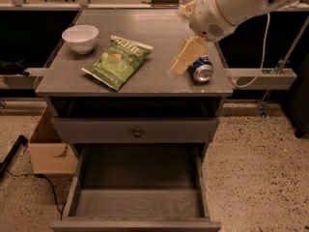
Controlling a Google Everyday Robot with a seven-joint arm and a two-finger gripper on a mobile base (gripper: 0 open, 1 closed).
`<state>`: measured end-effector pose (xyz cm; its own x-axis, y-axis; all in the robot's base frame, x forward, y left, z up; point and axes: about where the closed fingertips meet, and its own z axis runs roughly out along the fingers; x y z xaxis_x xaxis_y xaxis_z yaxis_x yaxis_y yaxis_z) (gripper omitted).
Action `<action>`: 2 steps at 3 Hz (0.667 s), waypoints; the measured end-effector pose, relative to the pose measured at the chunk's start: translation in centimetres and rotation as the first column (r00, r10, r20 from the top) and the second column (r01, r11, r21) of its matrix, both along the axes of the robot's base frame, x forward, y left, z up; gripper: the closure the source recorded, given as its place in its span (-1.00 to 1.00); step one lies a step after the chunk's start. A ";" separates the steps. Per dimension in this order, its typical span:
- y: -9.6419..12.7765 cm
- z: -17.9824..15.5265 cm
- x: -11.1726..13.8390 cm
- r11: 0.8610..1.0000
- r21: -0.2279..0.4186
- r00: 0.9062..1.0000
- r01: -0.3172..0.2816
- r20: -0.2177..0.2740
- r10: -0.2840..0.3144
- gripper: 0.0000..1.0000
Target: Place green jalapeno chip bag into middle drawer
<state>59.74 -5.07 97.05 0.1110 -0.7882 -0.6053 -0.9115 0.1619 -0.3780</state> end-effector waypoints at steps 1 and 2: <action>0.3 0.7 1.3 0.999 0.025 0.999 0.025 0.047 -0.026 -1.00; 0.3 0.3 0.4 0.999 0.038 0.999 0.015 0.036 -0.017 -1.00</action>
Offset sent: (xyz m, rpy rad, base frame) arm -0.0073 -0.0032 -0.0056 0.0616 -0.0180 -0.0164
